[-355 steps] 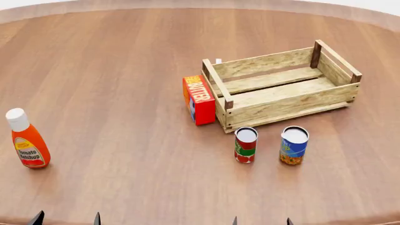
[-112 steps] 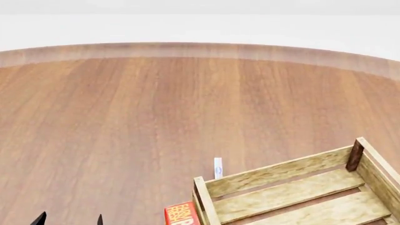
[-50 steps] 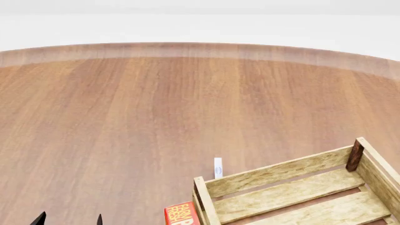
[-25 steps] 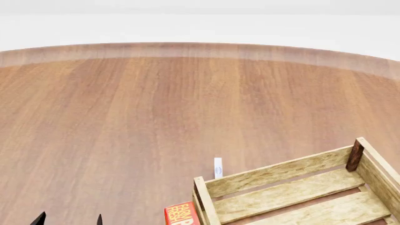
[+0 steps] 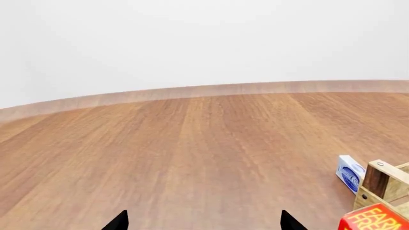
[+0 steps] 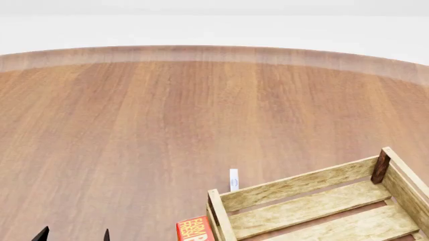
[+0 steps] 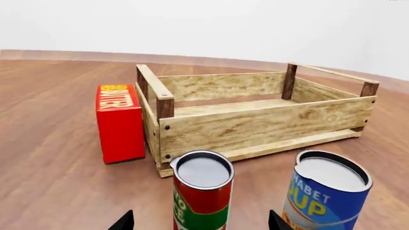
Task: Pick up the tomato sauce, and put it in the wooden tray.
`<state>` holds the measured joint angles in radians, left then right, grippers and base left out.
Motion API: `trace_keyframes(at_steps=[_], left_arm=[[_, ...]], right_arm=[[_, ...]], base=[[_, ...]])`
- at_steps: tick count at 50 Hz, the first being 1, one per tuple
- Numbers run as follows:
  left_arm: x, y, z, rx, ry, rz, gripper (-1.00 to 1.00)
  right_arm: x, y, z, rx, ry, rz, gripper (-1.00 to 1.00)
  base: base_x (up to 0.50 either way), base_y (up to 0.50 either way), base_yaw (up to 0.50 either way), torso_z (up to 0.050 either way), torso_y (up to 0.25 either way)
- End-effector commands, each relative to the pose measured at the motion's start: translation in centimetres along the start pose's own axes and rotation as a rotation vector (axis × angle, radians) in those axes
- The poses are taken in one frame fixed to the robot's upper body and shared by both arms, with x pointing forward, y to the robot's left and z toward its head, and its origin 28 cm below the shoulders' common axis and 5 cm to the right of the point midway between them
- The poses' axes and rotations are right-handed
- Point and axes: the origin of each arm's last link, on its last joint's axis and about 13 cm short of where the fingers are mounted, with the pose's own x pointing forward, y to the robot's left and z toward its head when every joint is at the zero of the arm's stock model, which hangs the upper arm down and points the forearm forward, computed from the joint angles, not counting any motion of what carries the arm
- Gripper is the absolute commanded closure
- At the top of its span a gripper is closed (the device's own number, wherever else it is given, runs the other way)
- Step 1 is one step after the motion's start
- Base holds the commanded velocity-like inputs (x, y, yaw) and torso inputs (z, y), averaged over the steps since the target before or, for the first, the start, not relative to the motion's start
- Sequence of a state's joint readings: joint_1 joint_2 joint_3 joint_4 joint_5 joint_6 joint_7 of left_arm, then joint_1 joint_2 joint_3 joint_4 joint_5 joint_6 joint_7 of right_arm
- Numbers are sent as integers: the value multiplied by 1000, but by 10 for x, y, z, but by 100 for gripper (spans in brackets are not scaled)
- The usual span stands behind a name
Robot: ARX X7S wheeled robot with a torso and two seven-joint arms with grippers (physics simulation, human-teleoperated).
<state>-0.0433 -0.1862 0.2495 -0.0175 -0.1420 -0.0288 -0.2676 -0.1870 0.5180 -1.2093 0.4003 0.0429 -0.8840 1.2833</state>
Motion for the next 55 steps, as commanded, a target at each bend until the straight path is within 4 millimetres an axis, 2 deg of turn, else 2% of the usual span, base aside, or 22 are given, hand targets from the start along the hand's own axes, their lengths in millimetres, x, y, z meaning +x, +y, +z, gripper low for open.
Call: trace_keyframes(at_steps=[1,22,55], left_arm=[[-1,1,0,-21,-14,-3,-100],[-2,0,0,-18,-15,-4,-100],[-2,0,0,-19,-13,-3,-100]], right_arm=[[14,0,0,-19,6,4,-100],[25,2,-7,-54,33,29,-100],[43,-1,-7,-58,63,23,-100]], base=[[0,0,0,0,0],[0,0,0,0,0],[0,0,0,0,0]])
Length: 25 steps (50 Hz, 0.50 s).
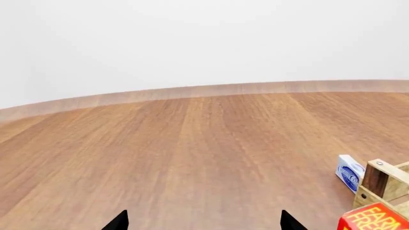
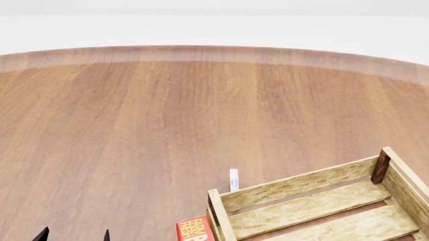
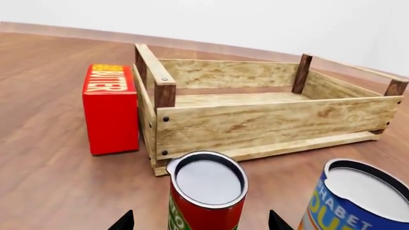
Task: Pick up the tomato sauce, and put it in the wooden tray.
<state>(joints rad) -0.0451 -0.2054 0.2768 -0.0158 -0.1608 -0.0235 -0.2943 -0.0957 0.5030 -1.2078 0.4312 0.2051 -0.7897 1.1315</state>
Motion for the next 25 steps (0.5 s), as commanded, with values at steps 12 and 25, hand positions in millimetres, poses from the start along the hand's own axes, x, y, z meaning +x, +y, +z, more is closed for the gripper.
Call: trace_keyframes(at_steps=[12,25], left_arm=[[-2,1,1,-19,-14,-4,-100],[-1,1,1,-18,-14,-4,-100]], right_arm=[[13,-2,3,5,11,-2,-100],[21,-4,6,22,19,5,-100]], base=[[0,0,0,0,0],[0,0,0,0,0]])
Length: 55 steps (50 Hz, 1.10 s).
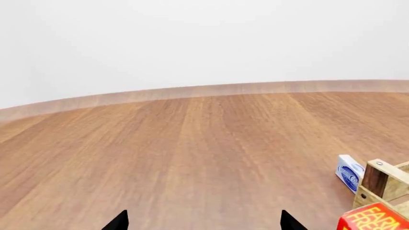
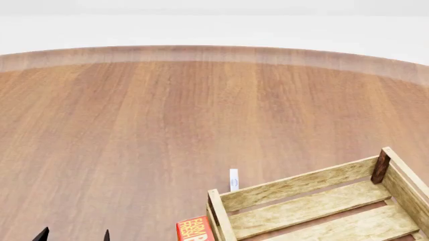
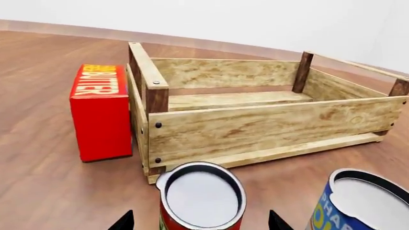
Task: Pick up the tomato sauce, and put it in the wooden tray.
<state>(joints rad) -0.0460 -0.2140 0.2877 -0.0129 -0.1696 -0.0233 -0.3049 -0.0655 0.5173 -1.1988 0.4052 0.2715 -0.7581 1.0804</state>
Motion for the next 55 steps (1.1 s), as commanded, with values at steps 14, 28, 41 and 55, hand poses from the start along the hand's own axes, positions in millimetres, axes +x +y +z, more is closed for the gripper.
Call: trace_keyframes(at_steps=[14,28,41,55], left_arm=[[0,1,1,-18,-14,-4,-100],[0,1,0,-18,-14,-3,-100],[-1,1,1,-19,-13,-2,-100],[0,1,0,-19,-14,-3,-100]], right_arm=[[14,0,1,1,13,36,-100],[25,-3,-4,-11,39,20,-100],[25,-2,-5,-10,43,25,-100],[22,-2,-7,-4,32,39,100]], base=[[0,0,0,0,0],[0,0,0,0,0],[0,0,0,0,0],[0,0,0,0,0]])
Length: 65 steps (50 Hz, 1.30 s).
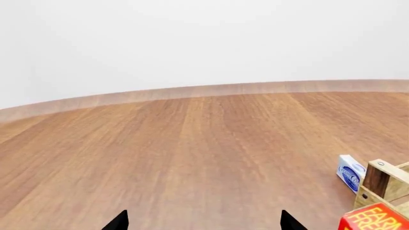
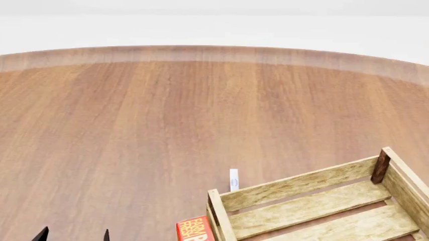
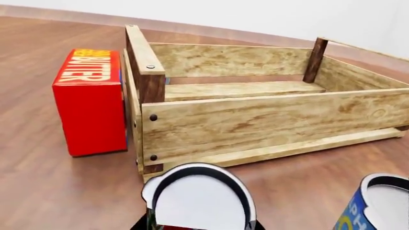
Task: Pick up the tomato sauce, and put it in the wooden tray.
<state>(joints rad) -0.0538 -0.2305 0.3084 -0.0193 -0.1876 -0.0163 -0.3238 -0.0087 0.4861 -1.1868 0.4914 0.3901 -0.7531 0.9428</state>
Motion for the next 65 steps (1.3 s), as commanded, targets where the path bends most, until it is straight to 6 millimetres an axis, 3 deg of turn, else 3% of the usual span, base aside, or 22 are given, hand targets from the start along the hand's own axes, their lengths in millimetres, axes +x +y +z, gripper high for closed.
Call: trace_keyframes(at_steps=[1,13,25,37,50,65], left_arm=[[-1,0,1,-19,-14,-4,-100],[-1,0,1,-19,-14,-4,-100],[-1,0,1,-19,-15,-3,-100],[-1,1,0,-20,-15,-4,-100],[0,1,0,-21,-14,-3,-100],[-1,1,0,-20,-15,-4,-100]], right_arm=[[-1,1,-2,-1,-10,16,100],[-9,3,2,-8,-34,25,100],[-61,8,71,-41,-347,85,100],[-91,8,105,-26,-485,86,100],[-89,-1,128,-16,-551,28,100],[-54,-8,135,-39,-501,-23,100]], base=[[0,0,0,0,0],[0,0,0,0,0],[0,0,0,0,0],[0,0,0,0,0],[0,0,0,0,0],[0,0,0,0,0]])
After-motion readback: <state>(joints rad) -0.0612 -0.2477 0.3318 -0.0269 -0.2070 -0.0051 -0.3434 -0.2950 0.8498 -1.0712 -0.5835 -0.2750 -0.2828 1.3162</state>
